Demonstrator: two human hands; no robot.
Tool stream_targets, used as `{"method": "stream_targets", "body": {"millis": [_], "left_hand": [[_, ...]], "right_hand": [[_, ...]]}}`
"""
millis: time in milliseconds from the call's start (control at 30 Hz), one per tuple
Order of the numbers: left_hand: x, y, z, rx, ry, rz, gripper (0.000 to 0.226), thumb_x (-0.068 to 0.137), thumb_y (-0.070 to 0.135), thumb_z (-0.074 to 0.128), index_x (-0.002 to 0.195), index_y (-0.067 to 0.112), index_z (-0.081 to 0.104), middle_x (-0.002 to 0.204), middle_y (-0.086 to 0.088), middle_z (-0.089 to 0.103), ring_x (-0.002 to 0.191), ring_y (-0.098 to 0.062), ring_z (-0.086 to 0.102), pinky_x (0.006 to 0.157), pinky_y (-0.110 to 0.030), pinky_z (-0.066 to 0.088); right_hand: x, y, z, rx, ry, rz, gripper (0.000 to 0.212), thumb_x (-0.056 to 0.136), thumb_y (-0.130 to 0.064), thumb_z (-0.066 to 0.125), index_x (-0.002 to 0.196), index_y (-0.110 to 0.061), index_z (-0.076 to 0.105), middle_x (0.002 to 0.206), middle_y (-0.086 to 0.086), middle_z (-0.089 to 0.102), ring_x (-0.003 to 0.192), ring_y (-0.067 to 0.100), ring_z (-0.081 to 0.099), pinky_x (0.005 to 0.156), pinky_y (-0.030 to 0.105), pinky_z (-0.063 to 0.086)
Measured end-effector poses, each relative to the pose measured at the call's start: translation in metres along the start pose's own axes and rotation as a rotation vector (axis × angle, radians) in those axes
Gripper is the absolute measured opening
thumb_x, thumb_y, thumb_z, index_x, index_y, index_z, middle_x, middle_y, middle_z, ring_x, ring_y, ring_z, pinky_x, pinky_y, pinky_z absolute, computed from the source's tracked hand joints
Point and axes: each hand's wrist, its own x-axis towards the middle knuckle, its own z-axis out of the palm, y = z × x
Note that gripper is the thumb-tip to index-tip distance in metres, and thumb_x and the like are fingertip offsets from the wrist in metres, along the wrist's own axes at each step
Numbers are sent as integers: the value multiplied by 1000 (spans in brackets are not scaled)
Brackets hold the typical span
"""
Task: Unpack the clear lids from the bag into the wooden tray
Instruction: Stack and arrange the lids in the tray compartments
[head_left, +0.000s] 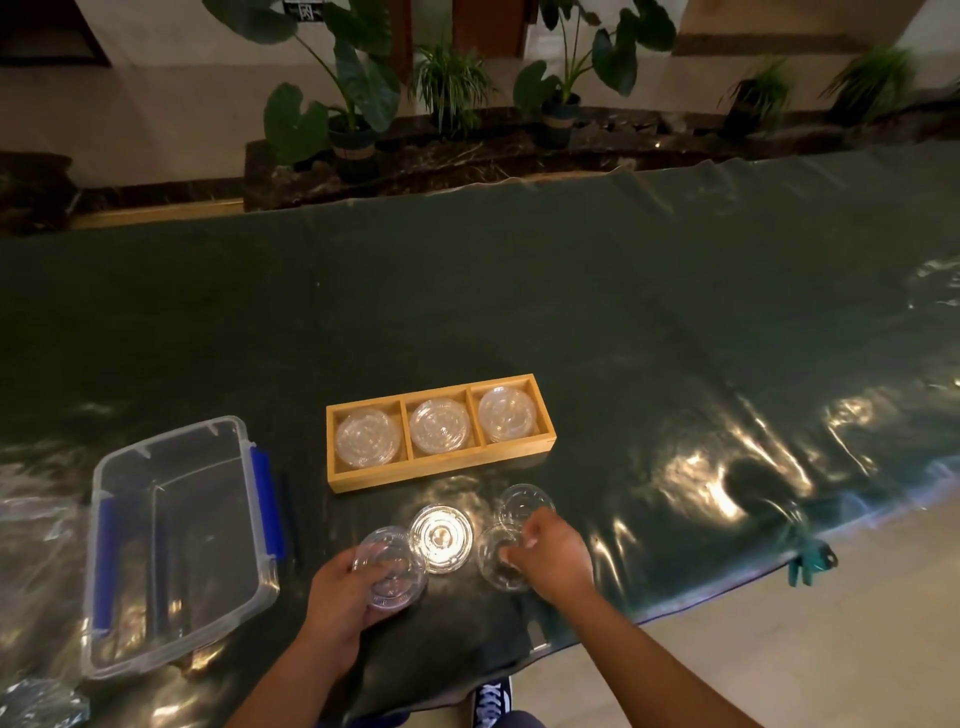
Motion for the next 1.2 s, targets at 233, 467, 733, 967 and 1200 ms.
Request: {"method": "stream_targets", "body": {"millis": [233, 467, 733, 967, 1200], "left_hand": [[2, 4, -2, -14, 14, 1, 39, 80, -8, 77, 117, 2, 67, 107, -24, 74, 97, -40, 72, 64, -41, 64], [4, 1, -5, -32, 44, -19, 39, 79, -6, 79, 116, 5, 68, 107, -23, 75, 96, -40, 74, 66, -44, 64], [6, 0, -11, -70, 63, -26, 39, 79, -7, 78, 115, 6, 68, 109, -22, 73, 97, -39, 72, 69, -44, 63], [2, 5, -13, -86, 52, -17, 33, 81, -11, 73, 109, 6, 67, 105, -22, 72, 95, -40, 71, 70, -45, 63], [2, 4, -21, -104, 75, -27, 42, 77, -9, 78, 115, 5, 67, 109, -24, 73, 97, -42, 73, 61, -43, 64]], "right_hand": [[25, -1, -42, 438, 82, 81, 30, 74, -20, 86, 100, -17, 69, 94, -1, 71, 89, 19, 69, 67, 26, 51], [44, -6, -31, 58, -12, 39, 40, 78, -27, 81, 115, -20, 67, 118, 3, 62, 99, 23, 66, 81, 33, 56], [44, -12, -23, -140, 0, 59, 58, 79, -39, 79, 130, -21, 57, 132, 8, 53, 125, 28, 51, 98, 40, 50], [35, -15, -32, 192, -28, 44, 34, 76, -22, 84, 100, -16, 61, 98, 3, 66, 85, 17, 63, 76, 34, 54], [16, -58, -3, 471, -183, -17, 36, 75, -16, 85, 104, -14, 65, 101, 3, 70, 92, 21, 68, 71, 29, 54]]}}
